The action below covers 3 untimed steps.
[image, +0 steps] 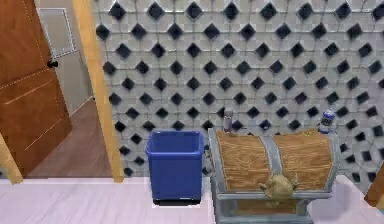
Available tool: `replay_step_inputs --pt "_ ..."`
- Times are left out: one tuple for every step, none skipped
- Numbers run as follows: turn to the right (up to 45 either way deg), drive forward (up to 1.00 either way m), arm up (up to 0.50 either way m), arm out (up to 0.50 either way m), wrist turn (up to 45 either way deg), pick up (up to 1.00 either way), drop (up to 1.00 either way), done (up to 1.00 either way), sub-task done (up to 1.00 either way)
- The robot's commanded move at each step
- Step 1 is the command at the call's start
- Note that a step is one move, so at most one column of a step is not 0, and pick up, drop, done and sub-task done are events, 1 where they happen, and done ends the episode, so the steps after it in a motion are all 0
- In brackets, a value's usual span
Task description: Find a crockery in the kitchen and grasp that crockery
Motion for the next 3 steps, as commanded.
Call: replay_step_inputs --pt "30.0 0.0 0.0 0.0 0.0 0.0 0.0 0.0 0.0" --pt "0.0 0.3 0.0 0.0 0.0 0.0 0.0 0.0 0.0" --pt "45.0 0.0 0.0 0.0 0.0 0.0 0.0 0.0 0.0"
